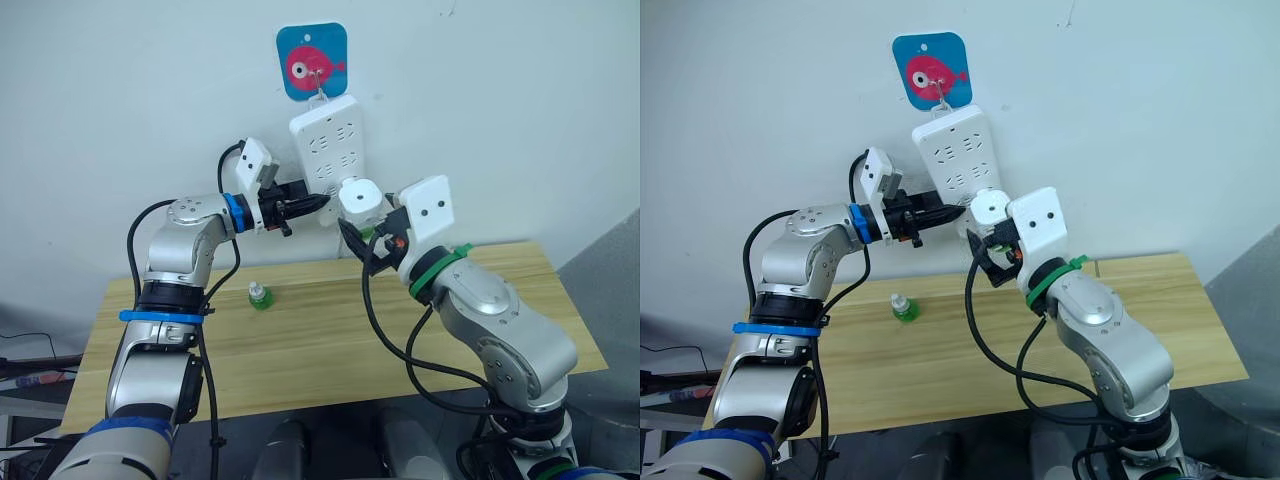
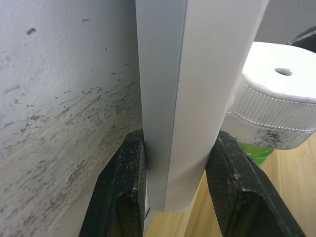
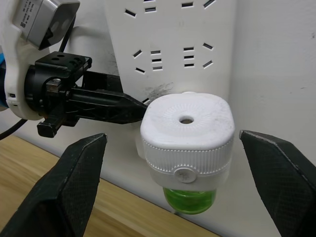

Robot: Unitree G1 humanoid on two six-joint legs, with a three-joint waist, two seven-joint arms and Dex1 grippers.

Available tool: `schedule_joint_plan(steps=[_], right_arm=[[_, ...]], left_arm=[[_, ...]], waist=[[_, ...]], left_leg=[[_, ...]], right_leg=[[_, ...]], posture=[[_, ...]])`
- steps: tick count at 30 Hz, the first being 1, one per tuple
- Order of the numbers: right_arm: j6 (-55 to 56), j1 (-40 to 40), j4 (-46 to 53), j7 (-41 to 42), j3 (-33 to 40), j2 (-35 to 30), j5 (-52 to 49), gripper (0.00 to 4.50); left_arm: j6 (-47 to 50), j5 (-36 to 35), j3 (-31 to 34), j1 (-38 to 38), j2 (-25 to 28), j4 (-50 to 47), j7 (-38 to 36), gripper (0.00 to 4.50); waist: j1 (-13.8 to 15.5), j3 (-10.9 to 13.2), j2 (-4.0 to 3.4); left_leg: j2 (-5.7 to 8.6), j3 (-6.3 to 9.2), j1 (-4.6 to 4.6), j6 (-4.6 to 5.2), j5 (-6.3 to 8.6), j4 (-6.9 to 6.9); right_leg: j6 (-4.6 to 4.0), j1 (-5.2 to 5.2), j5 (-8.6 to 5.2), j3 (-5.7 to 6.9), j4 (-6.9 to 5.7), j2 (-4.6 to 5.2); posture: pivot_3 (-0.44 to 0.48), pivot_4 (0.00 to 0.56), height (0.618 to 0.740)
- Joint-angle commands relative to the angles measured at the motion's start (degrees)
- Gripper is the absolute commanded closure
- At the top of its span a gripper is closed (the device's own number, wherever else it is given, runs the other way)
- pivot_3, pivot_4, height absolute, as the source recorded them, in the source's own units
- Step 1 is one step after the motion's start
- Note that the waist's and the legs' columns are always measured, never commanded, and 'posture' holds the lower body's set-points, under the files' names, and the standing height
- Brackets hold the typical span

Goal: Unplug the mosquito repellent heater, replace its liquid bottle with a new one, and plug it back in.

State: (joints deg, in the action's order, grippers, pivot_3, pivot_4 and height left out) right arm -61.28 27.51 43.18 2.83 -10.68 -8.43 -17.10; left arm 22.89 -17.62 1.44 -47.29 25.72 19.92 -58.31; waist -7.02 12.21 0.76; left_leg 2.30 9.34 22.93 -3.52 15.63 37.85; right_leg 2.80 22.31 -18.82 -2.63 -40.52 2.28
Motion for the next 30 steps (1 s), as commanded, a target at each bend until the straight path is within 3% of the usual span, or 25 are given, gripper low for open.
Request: schedule_joint_plan(steps=[1,11,22,25,28,30], right_arm=[[0.52,0.40,0.33,-1.35,-1.43,0.99,1.63,0.00],[7.22,3.06,-6.85,-5.55,-4.14,2.93,10.23,0.00],[10.78,4.16,-12.72,-5.11,-2.48,7.37,12.14,0.00],[10.97,3.83,-12.87,-4.88,-2.40,7.89,12.24,0.53],[11.04,3.54,-12.69,-4.78,-2.50,8.13,12.48,1.52],[10.52,3.31,-12.06,-4.58,-2.70,8.11,12.45,1.52]], left_arm=[[-1.43,-0.75,0.20,-0.73,0.09,-1.77,-0.23,3.17],[-1.42,-0.79,0.26,-0.63,0.20,-1.82,-0.25,3.17],[-1.65,-0.82,0.19,-0.86,-0.01,-1.69,-0.17,3.17],[-1.64,-0.81,0.19,-0.87,0.04,-1.69,-0.17,3.17],[-1.59,-0.80,0.20,-0.92,0.05,-1.68,-0.07,3.17],[-1.64,-0.73,0.28,-1.09,0.06,-1.40,0.09,3.17]], waist=[[0.00,0.00,0.00],[-0.03,0.00,0.00],[-0.08,0.00,0.00],[-0.08,0.00,0.00],[-0.08,0.00,0.00],[-0.08,0.00,0.00]], left_leg=[[0.00,0.00,0.00,0.00,0.00,0.00],[0.01,-0.01,0.00,-0.07,-0.04,0.00],[0.01,0.00,0.00,-0.09,-0.05,0.01],[0.01,-0.01,0.00,-0.09,-0.05,0.01],[0.02,0.00,0.00,-0.09,-0.05,0.01],[0.02,0.00,0.00,-0.09,-0.05,0.01]], right_leg=[[0.00,0.00,0.00,0.00,0.00,0.00],[0.00,0.01,0.00,0.00,0.00,0.01],[0.00,0.01,0.00,0.02,-0.01,0.02],[0.00,0.01,0.00,0.01,-0.01,0.02],[0.00,0.01,0.00,0.02,-0.01,0.02],[0.00,0.01,0.00,0.02,-0.01,0.02]], posture=[[-0.130,0.202,0.732],[-0.128,0.200,0.732],[-0.127,0.195,0.732],[-0.126,0.195,0.732],[-0.126,0.196,0.732],[-0.126,0.199,0.732]])
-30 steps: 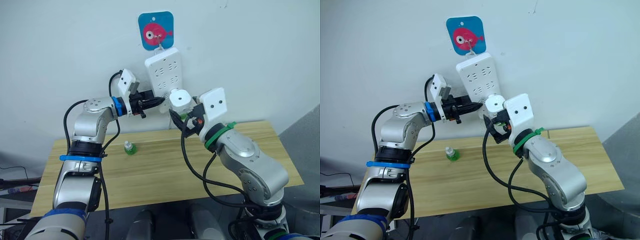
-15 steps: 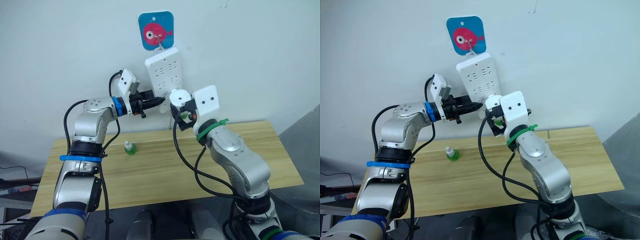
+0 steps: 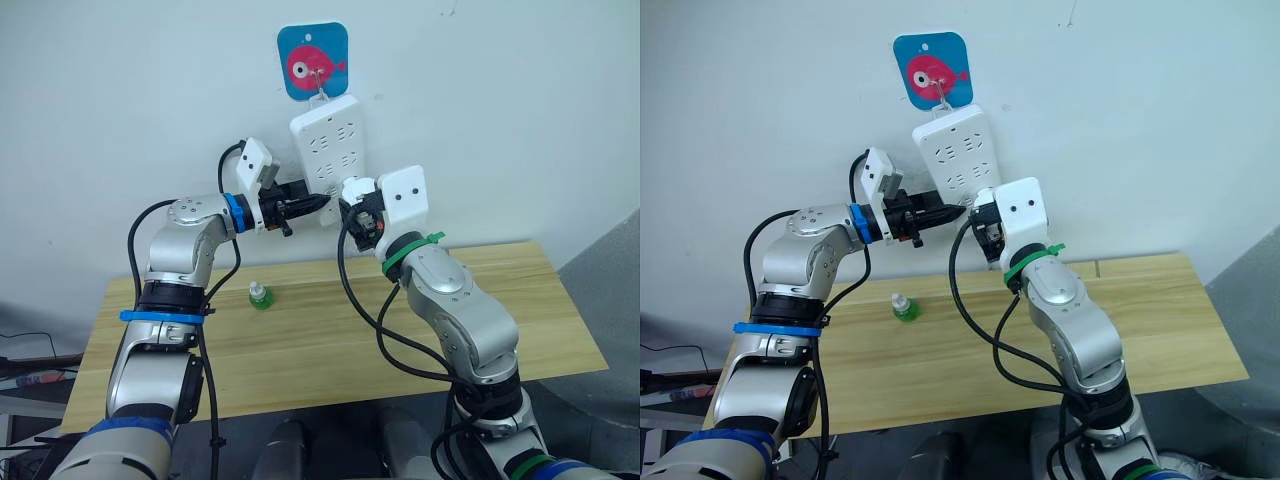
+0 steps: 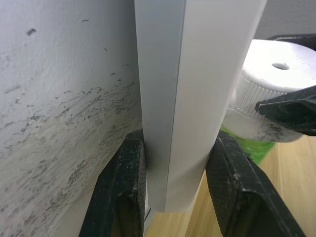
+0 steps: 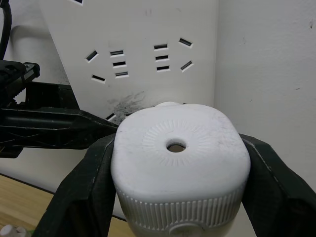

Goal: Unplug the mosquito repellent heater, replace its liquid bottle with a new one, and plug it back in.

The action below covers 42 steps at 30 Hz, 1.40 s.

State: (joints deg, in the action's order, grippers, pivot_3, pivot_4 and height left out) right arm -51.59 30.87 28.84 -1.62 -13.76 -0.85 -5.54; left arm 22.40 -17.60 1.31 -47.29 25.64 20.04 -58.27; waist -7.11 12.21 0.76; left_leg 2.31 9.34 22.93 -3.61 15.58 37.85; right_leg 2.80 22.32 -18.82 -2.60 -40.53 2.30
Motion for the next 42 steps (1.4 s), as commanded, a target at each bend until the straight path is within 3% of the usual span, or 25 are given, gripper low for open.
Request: schedule_joint_plan(steps=[1,10,18,25,29,33,36,39,42], right_arm=[[0.14,-0.16,3.15,-0.02,0.27,0.51,0.77,1.52],[-14.07,-3.47,19.40,2.82,1.20,-1.72,-2.99,1.52],[-18.53,-2.82,22.22,5.82,6.91,-3.44,-5.27,1.52],[-16.76,-3.36,21.42,9.06,13.54,-4.99,-7.83,1.52],[-15.52,-3.45,20.90,11.09,17.34,-6.05,-9.97,1.52],[-13.99,-3.49,19.61,13.07,23.50,-5.60,-13.66,1.52],[-13.98,-3.79,18.76,14.70,27.95,-3.77,-18.29,1.52],[-14.73,-3.67,17.91,14.74,30.33,-1.53,-22.17,1.52],[-16.19,-2.52,17.05,11.63,34.31,4.61,-28.05,1.52]], left_arm=[[-1.26,-0.60,0.48,-1.17,0.15,-1.29,0.34,3.17],[-4.35,1.75,0.25,-1.43,1.30,1.61,2.98,3.17],[-6.48,1.89,2.39,-0.44,3.21,1.82,5.10,3.17],[-11.61,3.84,6.65,4.03,11.13,0.36,8.98,1.09],[-6.98,-0.26,10.03,9.97,16.33,-6.85,6.60,0.07],[1.30,-8.16,9.07,17.26,23.37,-21.18,-3.93,0.00],[6.85,-13.23,6.79,18.92,25.60,-29.94,-7.94,0.00],[7.62,-13.48,4.74,17.04,22.29,-31.34,-5.40,0.00],[5.26,-11.54,0.67,16.85,13.68,-32.15,0.15,0.00]], waist=[[0.01,0.00,0.00],[0.38,0.00,0.00],[0.43,0.00,0.00],[-1.06,0.00,0.00],[-1.58,0.01,-0.02],[-0.55,0.03,-0.04],[1.89,0.03,-0.05],[3.37,0.03,-0.05],[4.00,0.01,-0.02]], left_leg=[[0.00,0.00,0.00,0.00,0.00,0.00],[0.00,0.01,0.02,0.01,0.01,-0.03],[-0.02,0.02,-0.09,0.14,0.07,0.06],[-0.11,-0.07,-0.09,0.10,0.05,-0.04],[-0.22,-0.16,-0.16,0.15,0.07,-0.05],[-0.98,-0.11,-0.15,0.14,0.06,-0.18],[-0.89,-0.12,-0.10,0.10,0.04,-0.48],[-0.70,-0.15,-0.08,-0.18,-0.12,-0.75],[-0.57,-0.17,-0.12,-0.27,-0.19,-0.73]], right_leg=[[0.00,0.00,0.00,0.00,0.00,0.00],[0.00,0.01,0.00,0.03,0.04,0.02],[0.00,0.00,0.00,0.03,-0.26,-0.01],[-0.01,0.19,0.00,0.03,-0.32,0.00],[-0.24,0.39,0.13,-0.10,-0.55,-0.15],[-0.40,0.44,0.18,0.11,-0.53,-0.61],[-0.51,0.43,0.12,0.19,-0.37,-0.60],[-0.50,0.41,0.12,0.18,-0.14,-0.44],[-0.51,0.35,0.13,0.18,-0.14,-0.27]], posture=[[-0.127,0.199,0.732],[-0.128,0.207,0.732],[-0.116,0.206,0.732],[-0.091,0.201,0.732],[-0.062,0.200,0.732],[-0.017,0.194,0.732],[0.011,0.190,0.732],[0.016,0.189,0.732],[0.010,0.176,0.732]])
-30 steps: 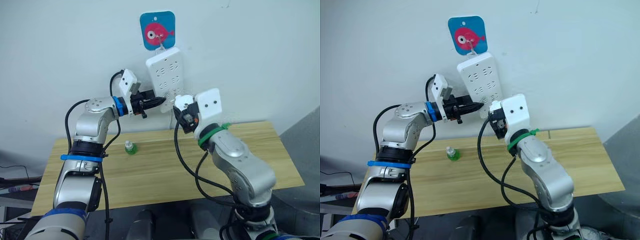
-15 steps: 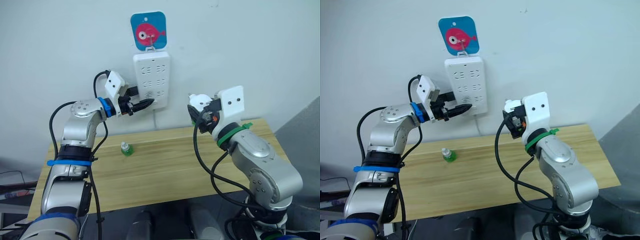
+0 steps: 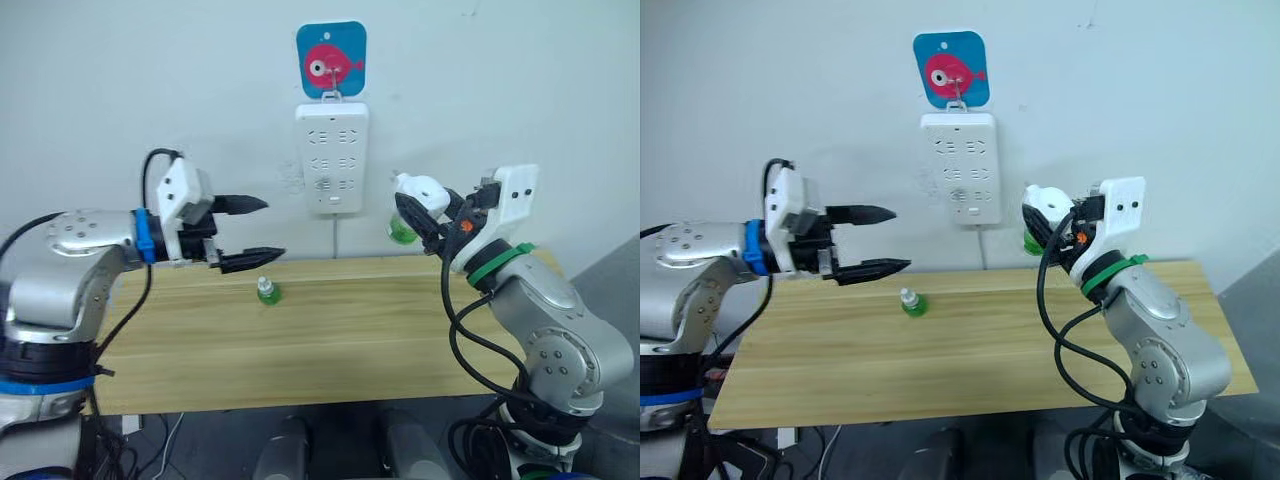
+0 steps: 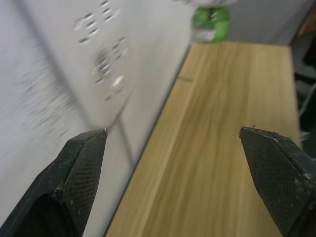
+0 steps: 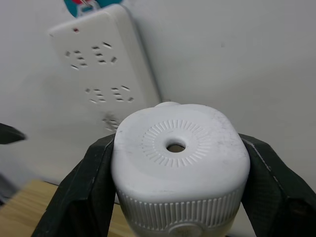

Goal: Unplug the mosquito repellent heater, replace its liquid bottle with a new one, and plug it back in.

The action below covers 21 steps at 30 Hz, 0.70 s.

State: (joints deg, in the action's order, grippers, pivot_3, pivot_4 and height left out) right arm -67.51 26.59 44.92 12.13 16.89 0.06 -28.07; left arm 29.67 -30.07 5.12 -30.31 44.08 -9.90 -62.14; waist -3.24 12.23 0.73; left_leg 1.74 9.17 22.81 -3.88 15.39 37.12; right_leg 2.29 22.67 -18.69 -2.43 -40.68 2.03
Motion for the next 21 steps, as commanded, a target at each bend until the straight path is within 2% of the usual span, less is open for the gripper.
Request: schedule_joint_plan(steps=[1,4,9,16,21], right_arm=[[-0.64,2.20,0.71,-3.18,4.68,5.05,-6.87,1.52],[-1.91,3.81,0.19,-9.82,10.20,12.08,-12.93,1.52],[0.48,2.49,-1.11,-23.54,14.88,16.63,-27.86,1.52],[13.20,-4.10,-2.22,-44.10,9.90,13.47,-52.74,1.52],[21.10,-8.02,-1.82,-50.02,4.20,6.01,-61.46,1.52]], left_arm=[[-2.79,1.73,-3.98,0.17,-6.42,-2.18,4.86,0.00],[-4.64,3.11,-6.71,2.00,-13.11,-2.98,8.85,0.00],[-5.61,2.65,-9.66,3.34,-22.03,-3.55,13.46,0.00],[-7.18,3.03,-11.53,2.30,-28.92,-2.41,16.07,0.00],[-8.10,2.49,-11.67,-0.32,-31.57,-0.32,16.12,0.00]], waist=[[0.16,-0.01,0.01],[0.03,-0.04,0.05],[-0.09,-0.08,0.06],[-1.50,-0.32,0.04],[-1.83,-0.76,0.01]], left_leg=[[0.03,0.00,-0.03,-0.01,-0.02,0.00],[0.02,0.02,-0.04,-0.32,-0.20,-0.03],[-0.07,-0.04,0.04,-0.35,-0.22,-0.10],[-0.10,-0.45,0.07,-0.34,-0.23,-0.09],[-0.08,-0.58,0.08,-0.31,-0.24,-0.08]], right_leg=[[0.00,-0.03,0.00,0.01,-0.02,0.04],[-0.01,0.03,0.00,-0.02,-0.10,0.10],[-0.01,0.23,0.01,0.00,-0.16,0.11],[-0.01,0.26,0.01,-0.06,-0.22,0.11],[-0.01,0.24,0.01,-0.10,-0.20,0.05]], posture=[[0.008,0.172,0.732],[0.001,0.160,0.732],[-0.023,0.147,0.732],[-0.059,0.136,0.732],[-0.077,0.131,0.732]])
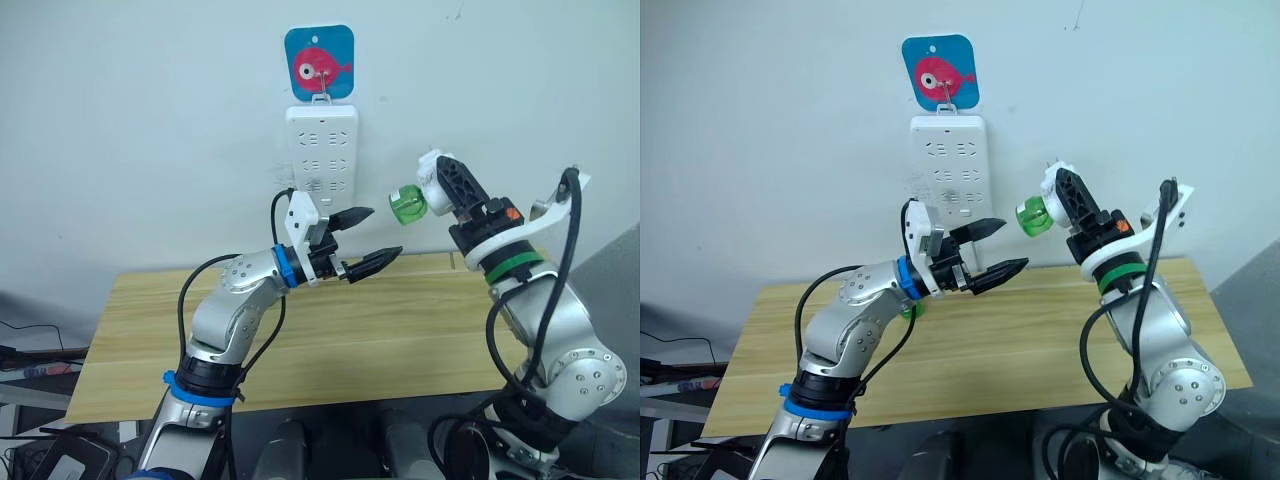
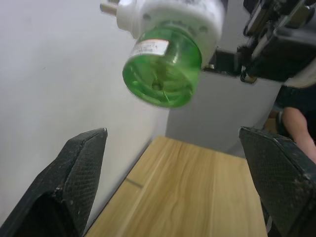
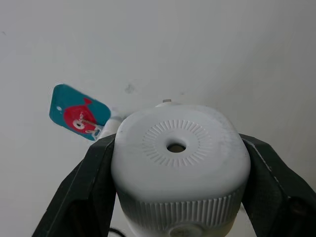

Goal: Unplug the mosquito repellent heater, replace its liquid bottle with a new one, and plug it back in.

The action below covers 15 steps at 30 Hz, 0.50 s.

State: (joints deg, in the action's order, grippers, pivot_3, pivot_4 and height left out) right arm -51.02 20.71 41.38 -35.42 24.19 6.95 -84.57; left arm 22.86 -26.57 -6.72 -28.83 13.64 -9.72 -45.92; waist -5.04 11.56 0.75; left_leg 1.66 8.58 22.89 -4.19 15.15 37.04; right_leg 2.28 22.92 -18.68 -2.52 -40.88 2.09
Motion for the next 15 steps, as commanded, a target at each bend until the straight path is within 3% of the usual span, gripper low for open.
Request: schedule_joint_plan(steps=[1,15], right_arm=[[6.05,-2.62,1.72,-2.95,-4.02,-2.20,-5.89,1.52],[21.39,-4.69,1.92,-5.55,-11.79,-12.71,-12.02,1.52]], left_arm=[[-1.29,-1.23,0.01,-2.30,-1.74,-0.46,-0.04,0.00],[0.69,-1.43,-0.32,-4.75,-4.61,0.79,1.19,0.00]], waist=[[-0.15,-0.09,-0.02],[-0.98,-0.81,-0.10]], left_leg=[[0.00,-0.02,0.00,0.00,0.00,0.01],[0.05,-0.11,-0.01,0.06,-0.03,0.03]], right_leg=[[0.00,-0.01,0.00,-0.01,0.00,-0.01],[0.01,-0.05,0.00,-0.07,0.00,-0.15]], posture=[[-0.082,0.131,0.732],[-0.101,0.129,0.732]])
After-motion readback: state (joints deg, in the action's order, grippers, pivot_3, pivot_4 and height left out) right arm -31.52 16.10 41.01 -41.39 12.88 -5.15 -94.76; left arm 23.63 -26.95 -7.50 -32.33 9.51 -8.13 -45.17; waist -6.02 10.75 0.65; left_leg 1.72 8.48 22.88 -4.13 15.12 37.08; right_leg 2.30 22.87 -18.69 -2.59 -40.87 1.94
